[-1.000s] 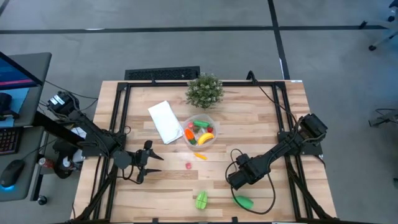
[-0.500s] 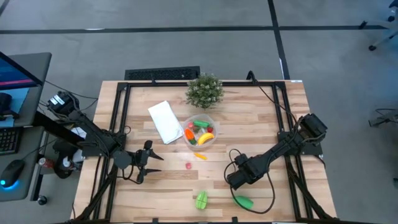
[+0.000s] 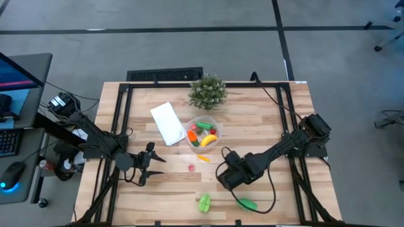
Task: Pick and placing Produce into tupperware
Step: Put the green bell pepper into the transparent bin
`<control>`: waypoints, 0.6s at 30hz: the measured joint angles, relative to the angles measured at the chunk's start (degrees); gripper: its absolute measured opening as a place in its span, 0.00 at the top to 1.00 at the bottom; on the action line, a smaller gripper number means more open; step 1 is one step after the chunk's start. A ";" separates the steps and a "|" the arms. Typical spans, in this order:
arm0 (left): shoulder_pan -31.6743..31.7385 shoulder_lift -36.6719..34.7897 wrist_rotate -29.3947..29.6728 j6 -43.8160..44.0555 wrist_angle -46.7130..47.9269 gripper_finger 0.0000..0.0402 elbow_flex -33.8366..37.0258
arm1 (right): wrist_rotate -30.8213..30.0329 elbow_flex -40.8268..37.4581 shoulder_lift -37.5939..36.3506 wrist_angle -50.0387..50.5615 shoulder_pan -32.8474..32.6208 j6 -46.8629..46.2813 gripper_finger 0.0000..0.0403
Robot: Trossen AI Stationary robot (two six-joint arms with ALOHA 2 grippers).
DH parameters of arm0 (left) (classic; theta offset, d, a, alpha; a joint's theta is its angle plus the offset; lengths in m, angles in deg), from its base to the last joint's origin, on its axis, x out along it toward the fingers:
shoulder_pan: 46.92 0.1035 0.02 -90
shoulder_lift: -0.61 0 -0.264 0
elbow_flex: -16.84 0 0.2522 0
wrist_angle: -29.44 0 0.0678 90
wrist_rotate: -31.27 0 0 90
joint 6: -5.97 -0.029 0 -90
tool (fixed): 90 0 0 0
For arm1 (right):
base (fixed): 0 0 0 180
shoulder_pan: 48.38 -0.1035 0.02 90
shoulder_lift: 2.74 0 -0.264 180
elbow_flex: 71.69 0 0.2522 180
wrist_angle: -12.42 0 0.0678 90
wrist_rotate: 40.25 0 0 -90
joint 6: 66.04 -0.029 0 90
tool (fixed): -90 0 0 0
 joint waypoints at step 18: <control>0.00 0.00 2.98 6.21 -0.01 0.42 0.00 | -12.70 4.23 -0.02 -9.77 13.21 35.09 0.50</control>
